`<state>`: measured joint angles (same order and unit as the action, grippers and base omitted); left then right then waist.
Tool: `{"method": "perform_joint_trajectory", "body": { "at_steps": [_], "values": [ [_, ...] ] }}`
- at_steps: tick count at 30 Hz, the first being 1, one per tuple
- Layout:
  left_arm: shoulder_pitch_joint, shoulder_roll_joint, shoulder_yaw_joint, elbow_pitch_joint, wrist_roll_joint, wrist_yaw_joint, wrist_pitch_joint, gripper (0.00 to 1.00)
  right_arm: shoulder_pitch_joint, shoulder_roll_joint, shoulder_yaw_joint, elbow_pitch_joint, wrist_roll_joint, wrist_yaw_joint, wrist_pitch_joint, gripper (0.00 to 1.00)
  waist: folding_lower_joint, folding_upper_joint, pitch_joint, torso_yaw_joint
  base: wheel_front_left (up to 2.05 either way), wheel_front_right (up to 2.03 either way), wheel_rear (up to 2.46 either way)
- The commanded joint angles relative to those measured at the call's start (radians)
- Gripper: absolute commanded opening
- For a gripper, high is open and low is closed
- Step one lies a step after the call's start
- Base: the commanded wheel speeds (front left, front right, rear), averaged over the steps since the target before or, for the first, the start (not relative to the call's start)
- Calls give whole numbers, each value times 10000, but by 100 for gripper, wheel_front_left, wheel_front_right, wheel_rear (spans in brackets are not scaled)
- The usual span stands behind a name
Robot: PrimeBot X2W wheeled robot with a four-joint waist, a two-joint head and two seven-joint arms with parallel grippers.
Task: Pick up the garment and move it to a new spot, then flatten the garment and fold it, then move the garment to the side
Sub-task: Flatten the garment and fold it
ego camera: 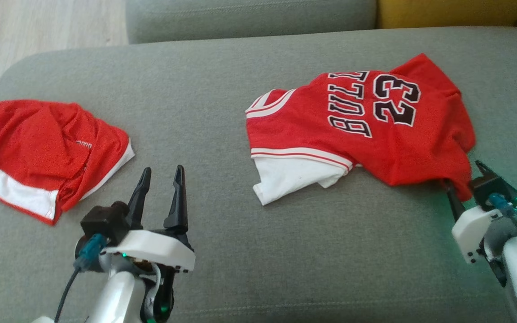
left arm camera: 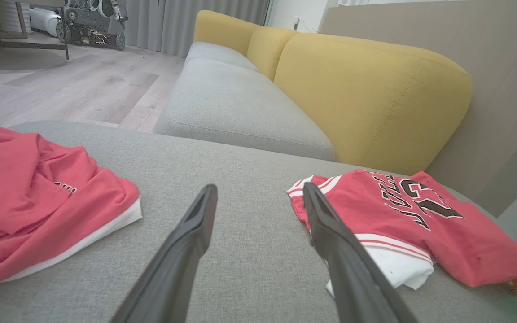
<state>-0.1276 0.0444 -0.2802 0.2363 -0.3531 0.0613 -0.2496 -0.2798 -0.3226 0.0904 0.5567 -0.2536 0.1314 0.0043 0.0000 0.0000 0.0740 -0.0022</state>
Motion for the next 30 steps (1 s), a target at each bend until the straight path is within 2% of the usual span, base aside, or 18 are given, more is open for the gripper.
{"method": "perform_joint_trajectory", "body": {
  "at_steps": [1, 6, 15, 19, 22, 30],
  "values": [
    [-419, 59, 345, -275, 76, -25, -122, 100, -59, -40, -111, -406, 123, -7, -146, 100, 0, 0, -93, -134, 0, 0, 0],
    [-325, 59, 435, -310, 55, -21, -122, 100, 675, 746, -1132, -1213, 470, -7, -22, 100, 0, 0, -236, -489, 0, 0, 0],
    [-293, 59, 441, -359, 84, -33, -122, 100, 1957, 1410, -1826, -2677, 504, -7, 453, 100, 0, 0, -198, -1038, 0, 0, 0],
    [-329, 59, 368, -257, 72, -68, -122, 100, 2059, 2141, -2621, -3224, 1448, -7, 65, 100, 0, 0, -157, -1172, 0, 0, 0],
    [-326, 58, 179, 2, -16, -153, -122, 100, 2074, 2414, -2733, -3363, 1948, -7, -276, 100, 0, 0, -100, -1219, 0, 0, 0],
    [-640, 68, -1096, 1801, 514, -1363, -122, 100, 1806, 2676, -2560, -3320, 2296, -7, -882, 100, 0, 0, 136, -1402, 0, 0, 0]
  ]
}}
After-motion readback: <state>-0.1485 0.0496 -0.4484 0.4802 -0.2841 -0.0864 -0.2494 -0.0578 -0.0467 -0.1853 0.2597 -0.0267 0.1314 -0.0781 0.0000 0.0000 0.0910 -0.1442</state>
